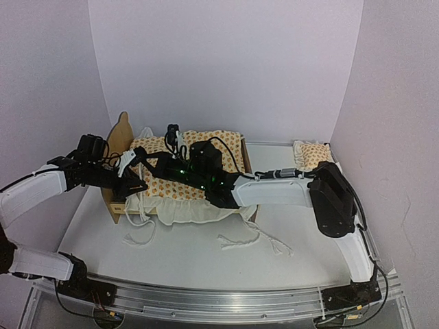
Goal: Set up the pet bed
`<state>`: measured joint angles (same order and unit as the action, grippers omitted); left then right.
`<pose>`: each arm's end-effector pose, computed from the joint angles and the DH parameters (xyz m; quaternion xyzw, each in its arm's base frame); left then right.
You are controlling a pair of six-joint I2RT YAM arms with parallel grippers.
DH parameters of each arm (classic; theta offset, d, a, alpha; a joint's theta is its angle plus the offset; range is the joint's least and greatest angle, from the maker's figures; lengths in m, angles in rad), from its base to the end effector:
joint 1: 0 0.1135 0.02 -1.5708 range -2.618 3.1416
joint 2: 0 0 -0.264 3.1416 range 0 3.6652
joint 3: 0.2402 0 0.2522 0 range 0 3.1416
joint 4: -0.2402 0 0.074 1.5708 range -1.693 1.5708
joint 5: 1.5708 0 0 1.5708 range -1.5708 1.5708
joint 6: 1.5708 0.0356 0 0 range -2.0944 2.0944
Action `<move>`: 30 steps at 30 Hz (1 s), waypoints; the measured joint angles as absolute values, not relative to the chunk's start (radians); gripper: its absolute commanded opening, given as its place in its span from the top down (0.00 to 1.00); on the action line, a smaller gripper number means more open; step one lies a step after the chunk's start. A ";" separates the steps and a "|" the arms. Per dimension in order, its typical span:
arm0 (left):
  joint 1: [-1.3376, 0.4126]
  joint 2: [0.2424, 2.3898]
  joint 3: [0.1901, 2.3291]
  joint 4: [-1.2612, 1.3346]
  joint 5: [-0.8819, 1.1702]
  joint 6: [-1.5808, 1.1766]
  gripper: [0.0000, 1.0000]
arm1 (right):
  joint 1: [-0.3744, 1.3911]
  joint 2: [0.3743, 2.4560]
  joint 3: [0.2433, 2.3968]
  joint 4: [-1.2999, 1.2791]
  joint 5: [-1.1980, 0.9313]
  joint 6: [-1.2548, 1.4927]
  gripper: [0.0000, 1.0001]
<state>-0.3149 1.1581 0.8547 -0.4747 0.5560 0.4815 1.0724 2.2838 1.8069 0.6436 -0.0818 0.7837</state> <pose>0.2224 -0.0922 0.2662 0.4416 0.7766 -0.2214 0.3910 0.2584 0.4808 0.2722 -0.1237 0.6340 0.6265 0.4361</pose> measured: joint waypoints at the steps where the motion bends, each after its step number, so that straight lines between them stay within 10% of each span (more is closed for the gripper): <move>1: -0.315 1.165 0.855 -0.465 0.557 0.476 1.00 | 1.072 2.284 1.807 0.643 -0.082 0.784 1.00; 3: -0.315 1.179 0.855 -0.450 0.556 0.468 1.00 | 1.073 2.286 1.807 0.642 -0.083 0.784 0.88; 7: -0.315 1.184 0.871 -0.469 0.553 0.467 1.00 | 1.071 2.279 1.776 0.629 -0.086 0.751 0.27; 17: -0.315 1.132 1.014 -0.705 0.503 0.595 1.00 | 1.038 2.201 1.751 0.025 0.100 0.316 0.10; 24: -0.315 1.141 1.075 -0.872 0.453 0.685 1.00 | 1.011 2.292 1.922 -0.171 0.147 0.156 0.12; 27: -0.315 1.161 1.114 -0.918 0.428 0.709 1.00 | 1.015 2.356 1.995 -0.197 0.160 0.139 0.36; 30: -0.315 1.181 1.155 -0.950 0.397 0.736 1.00 | 1.016 2.389 2.009 -0.217 0.180 0.125 0.85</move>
